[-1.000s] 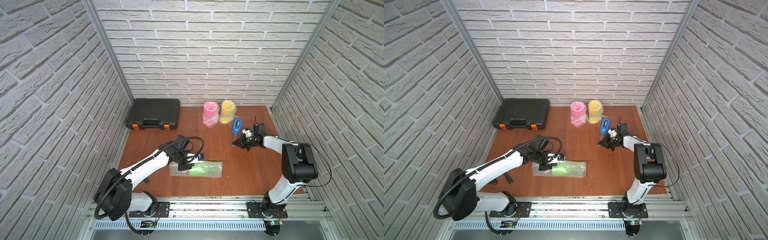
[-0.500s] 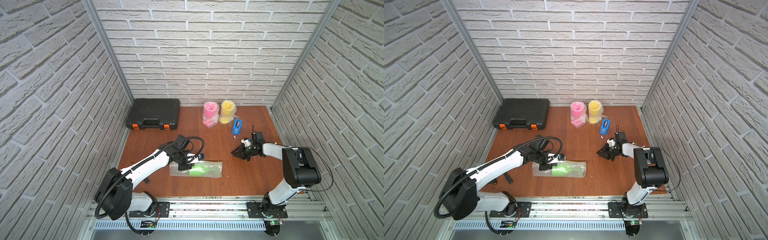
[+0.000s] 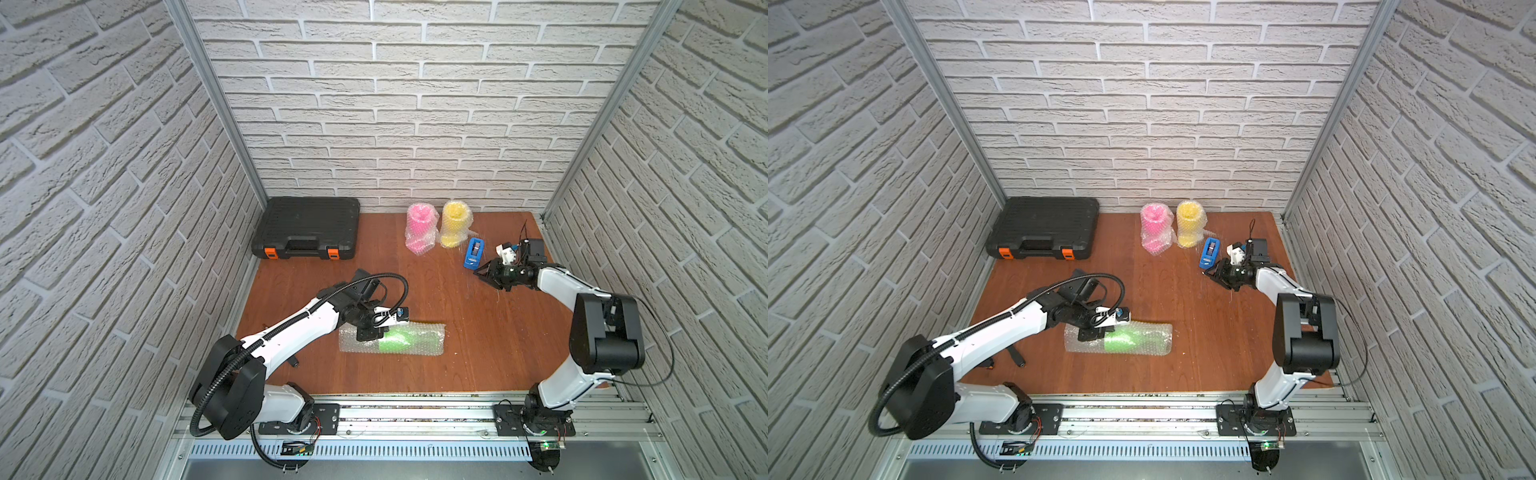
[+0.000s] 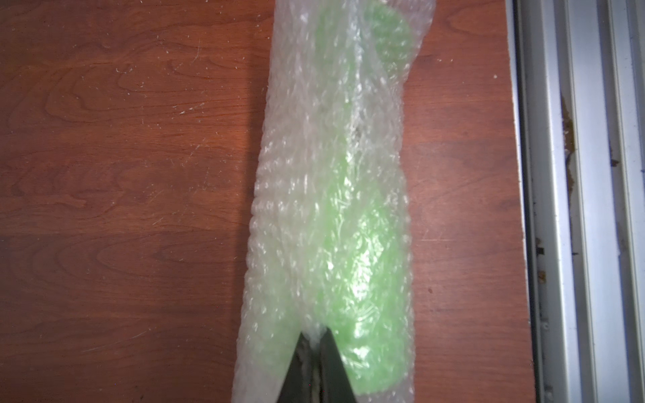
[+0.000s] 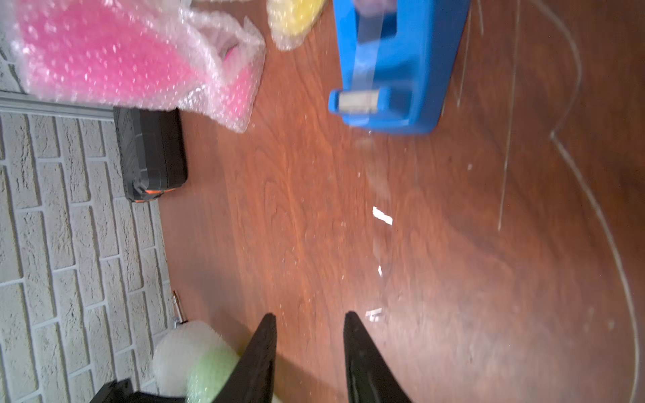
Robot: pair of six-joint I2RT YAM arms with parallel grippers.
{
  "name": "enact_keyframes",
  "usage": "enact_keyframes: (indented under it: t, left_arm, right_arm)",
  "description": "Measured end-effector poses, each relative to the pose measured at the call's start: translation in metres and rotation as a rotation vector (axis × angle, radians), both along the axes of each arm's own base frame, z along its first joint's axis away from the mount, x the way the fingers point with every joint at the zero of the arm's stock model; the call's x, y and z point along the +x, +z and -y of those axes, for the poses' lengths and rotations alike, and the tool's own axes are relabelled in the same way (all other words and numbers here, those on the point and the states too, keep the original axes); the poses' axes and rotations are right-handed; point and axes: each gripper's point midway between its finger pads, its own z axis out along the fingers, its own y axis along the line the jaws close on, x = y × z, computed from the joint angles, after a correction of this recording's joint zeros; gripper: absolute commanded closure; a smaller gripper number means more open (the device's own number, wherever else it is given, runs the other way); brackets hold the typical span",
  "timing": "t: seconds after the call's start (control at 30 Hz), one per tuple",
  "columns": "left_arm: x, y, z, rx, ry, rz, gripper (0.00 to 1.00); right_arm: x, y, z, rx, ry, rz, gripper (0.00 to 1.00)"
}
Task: Wrap wine glasses in bubble wrap
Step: Tear off the tape using the Tape Cutter.
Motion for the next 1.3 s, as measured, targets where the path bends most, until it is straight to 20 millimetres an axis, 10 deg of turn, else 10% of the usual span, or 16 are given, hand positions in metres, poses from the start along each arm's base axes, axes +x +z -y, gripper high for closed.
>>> enact_keyframes:
  t: [0.57,1.3]
  left_arm:
    - [0.000,-0.001,0.001,0.001,-0.003,-0.005,0.93]
    - [0.001,-0.001,0.002,0.001,-0.003,-0.004,0.93]
  right_arm:
    - [0.056,-0.054,0.005,-0.024,0.064,0.044,0.57]
    - [0.064,-0.041,-0.002,-0.022,0.079,0.111,0.80]
